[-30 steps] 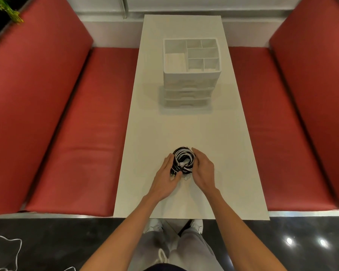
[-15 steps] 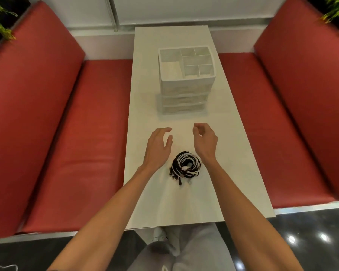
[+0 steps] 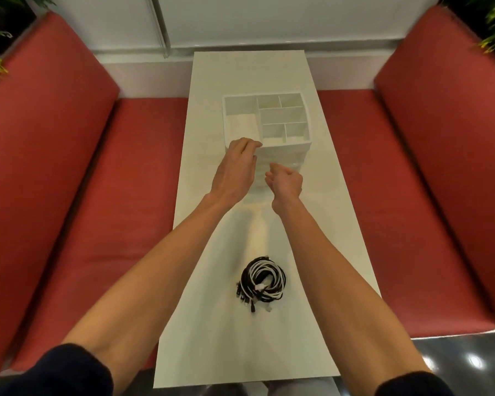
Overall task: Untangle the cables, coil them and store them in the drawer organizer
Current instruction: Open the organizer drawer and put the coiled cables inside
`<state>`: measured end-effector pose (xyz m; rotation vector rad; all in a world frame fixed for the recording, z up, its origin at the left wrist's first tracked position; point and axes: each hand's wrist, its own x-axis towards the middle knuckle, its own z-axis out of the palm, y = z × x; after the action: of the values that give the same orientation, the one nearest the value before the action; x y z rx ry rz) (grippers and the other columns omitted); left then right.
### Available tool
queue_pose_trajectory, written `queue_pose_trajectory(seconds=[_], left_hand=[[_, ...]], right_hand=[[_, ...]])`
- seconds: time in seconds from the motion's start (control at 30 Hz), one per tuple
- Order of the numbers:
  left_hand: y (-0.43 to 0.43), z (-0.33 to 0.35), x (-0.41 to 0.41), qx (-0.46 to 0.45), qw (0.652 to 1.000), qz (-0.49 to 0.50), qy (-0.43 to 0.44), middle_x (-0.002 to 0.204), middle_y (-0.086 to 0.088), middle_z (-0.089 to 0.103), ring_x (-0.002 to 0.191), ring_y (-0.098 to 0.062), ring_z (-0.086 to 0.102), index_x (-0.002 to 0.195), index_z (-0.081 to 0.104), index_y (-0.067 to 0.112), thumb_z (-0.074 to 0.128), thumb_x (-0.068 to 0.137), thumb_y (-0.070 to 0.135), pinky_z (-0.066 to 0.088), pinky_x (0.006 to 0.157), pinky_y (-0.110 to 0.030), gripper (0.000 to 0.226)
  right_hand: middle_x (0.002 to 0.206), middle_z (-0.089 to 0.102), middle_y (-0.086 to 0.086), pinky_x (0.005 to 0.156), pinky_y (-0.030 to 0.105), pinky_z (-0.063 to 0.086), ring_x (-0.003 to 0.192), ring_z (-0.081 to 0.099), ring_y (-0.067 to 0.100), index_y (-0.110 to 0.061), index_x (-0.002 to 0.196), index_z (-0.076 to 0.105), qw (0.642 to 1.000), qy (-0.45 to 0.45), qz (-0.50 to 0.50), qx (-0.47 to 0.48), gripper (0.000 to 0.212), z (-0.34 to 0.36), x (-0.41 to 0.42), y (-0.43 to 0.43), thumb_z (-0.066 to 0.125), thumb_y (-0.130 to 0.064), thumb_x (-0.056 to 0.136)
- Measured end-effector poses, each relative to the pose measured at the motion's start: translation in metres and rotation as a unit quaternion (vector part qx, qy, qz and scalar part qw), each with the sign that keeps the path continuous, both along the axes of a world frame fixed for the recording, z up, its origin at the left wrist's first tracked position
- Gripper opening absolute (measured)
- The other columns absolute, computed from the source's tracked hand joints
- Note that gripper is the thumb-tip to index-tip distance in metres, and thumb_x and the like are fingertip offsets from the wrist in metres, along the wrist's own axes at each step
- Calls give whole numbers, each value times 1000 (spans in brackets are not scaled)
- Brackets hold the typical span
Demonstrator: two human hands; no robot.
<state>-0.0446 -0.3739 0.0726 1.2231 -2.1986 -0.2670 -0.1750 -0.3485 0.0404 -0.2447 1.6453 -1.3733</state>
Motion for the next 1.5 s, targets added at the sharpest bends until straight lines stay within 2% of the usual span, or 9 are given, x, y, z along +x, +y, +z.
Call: queue_pose_trajectory(seconds=[0.13,0.23,0.33,0.37,0.5,0.73,0.93,1.03,1.5], left_hand=[[-25,-8,-9,31,998,14,-52,136,-11,62,129,-32,54,139,60,4,57,105,4,55,94,-47,35],[-35,-11,-11,41,996,28,-73,132,-10,65,119,-33,59,136,62,7,54,106,4,52,89,-44,32],[-41,-11,-11,39,995,41,-81,126,-7,67,111,-31,61,133,65,12,54,101,-4,47,77,-38,37],[-43,-9,-10,39,995,43,-84,124,-7,68,110,-31,61,132,65,13,54,98,-7,45,74,-36,40],[-47,-4,-8,49,994,32,-93,114,-11,70,101,-34,62,128,65,13,52,90,-12,43,71,-37,47],[-51,0,-6,64,993,30,-94,94,-10,70,90,-36,68,115,62,18,50,86,-13,53,65,-46,45],[-53,-1,-3,77,993,49,-72,87,-10,65,78,-35,62,114,64,18,49,95,-7,39,60,-36,35],[-52,0,-3,82,993,48,-68,90,-12,65,78,-35,60,117,65,17,49,96,-4,36,61,-35,34],[-52,4,-1,85,991,54,-83,98,-12,71,78,-40,62,114,64,19,47,99,-1,52,63,-43,30]], right_hand=[[80,73,2,95,39,62,76,68,17,-14,78,74,998,-67,-13,8,17,-4,1,-22,75,-14,95],[83,72,3,85,31,61,77,67,15,-13,80,72,992,-126,-24,-1,17,1,3,-28,75,-11,97],[94,76,7,77,23,62,83,74,16,-9,92,74,983,-179,-47,-18,6,4,6,-31,75,-9,98],[100,77,10,81,24,64,91,77,18,-7,98,74,979,-197,-54,-28,1,6,8,-31,75,-8,98],[110,78,11,98,34,63,108,77,22,-6,108,74,972,-225,-48,-52,13,5,11,-29,79,-10,96],[114,77,13,101,33,62,105,77,19,-8,102,73,973,-217,-48,-65,16,-1,17,-13,83,-19,97],[117,75,17,104,35,61,110,77,22,2,117,70,972,-219,-57,-70,29,-8,27,6,82,-15,97],[115,75,19,104,35,61,110,77,24,4,121,69,970,-223,-68,-68,34,-10,30,18,83,-14,96],[113,78,19,101,32,62,106,80,22,4,121,69,969,-224,-81,-68,35,-20,41,68,84,-13,95]])
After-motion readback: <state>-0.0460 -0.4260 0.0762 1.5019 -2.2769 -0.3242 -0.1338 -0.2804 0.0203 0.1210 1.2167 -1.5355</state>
